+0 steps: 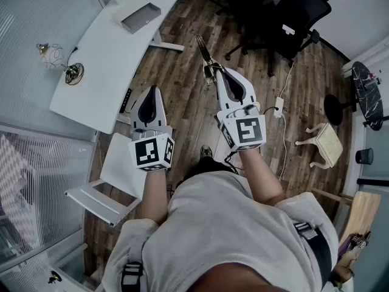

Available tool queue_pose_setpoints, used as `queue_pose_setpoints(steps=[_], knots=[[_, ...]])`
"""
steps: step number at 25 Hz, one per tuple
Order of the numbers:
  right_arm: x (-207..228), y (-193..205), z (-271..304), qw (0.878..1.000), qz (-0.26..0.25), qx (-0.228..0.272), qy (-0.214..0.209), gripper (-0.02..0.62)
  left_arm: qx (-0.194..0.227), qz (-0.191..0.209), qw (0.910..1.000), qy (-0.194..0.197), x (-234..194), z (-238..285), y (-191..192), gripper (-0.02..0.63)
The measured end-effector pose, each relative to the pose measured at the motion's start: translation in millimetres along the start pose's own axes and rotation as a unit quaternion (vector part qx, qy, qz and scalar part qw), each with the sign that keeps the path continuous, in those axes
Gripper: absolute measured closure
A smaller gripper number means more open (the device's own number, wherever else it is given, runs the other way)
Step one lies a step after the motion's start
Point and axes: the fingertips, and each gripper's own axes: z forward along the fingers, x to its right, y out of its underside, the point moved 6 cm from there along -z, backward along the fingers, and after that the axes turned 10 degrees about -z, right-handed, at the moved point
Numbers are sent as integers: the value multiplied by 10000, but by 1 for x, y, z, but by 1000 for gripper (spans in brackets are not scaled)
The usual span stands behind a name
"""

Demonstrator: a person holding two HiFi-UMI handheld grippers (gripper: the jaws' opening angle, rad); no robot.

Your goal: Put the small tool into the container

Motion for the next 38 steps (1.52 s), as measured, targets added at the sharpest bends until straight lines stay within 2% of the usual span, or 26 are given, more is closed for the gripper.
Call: queue_pose_setpoints(steps=[7,14,25,32,38], knots=[[6,7,4,10000,12,93,29,568,-81,68,9999,48,8,12,9,583],[13,19,18,9999,47,75,-122,568,-212,95,9997,-24,10,27,16,583],[50,56,48,9977,358,-21,-582,568,-328,70,9988,-352,23,66,35,583],[55,81,67,9960,679,-178,-562,568,-636,234,9968,-426,10,85,47,583],[67,105,92,9964,531,-347,-567,568,-753,71,9966,-312,0,116,72,583]])
